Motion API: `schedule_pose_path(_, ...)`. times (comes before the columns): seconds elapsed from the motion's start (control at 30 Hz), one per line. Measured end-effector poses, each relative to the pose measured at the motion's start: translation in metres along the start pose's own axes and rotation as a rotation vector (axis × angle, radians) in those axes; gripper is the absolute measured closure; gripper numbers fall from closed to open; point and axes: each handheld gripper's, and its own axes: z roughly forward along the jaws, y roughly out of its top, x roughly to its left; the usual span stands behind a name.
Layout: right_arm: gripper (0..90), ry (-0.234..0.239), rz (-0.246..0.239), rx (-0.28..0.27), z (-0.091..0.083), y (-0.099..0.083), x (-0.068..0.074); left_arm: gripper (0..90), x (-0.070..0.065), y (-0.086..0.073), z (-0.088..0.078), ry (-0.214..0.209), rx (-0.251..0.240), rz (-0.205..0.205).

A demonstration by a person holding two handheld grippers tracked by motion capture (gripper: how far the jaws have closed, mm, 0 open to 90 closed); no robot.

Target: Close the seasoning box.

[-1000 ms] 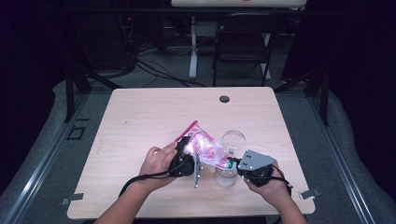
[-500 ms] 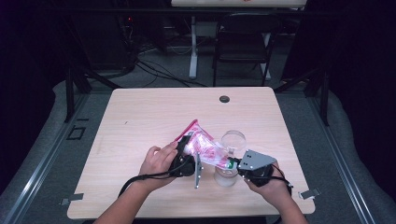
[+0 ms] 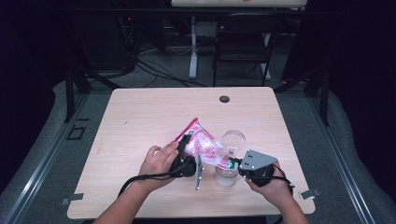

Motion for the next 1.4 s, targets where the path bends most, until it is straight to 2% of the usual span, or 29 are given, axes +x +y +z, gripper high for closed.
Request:
schedule_pose_path(0.73,90.0,0.007,0.005,0.007,0.0001,-0.0032,-0.001,64.6,0.0028,0.0036,-0.003,0.014,-0.009,0.016)
schedule_pose_path(1.2,90.0,0.013,0.004,0.009,0.0005,-0.0033,-0.0007,64.9,0.0028,0.0036,-0.0042,0.011,-0.005,0.009)
schedule_pose_path(1.4,90.0,0.018,0.006,0.001,0.0002,-0.0035,-0.0002,64.8,0.0032,0.0036,-0.0051,0.026,-0.014,0.018)
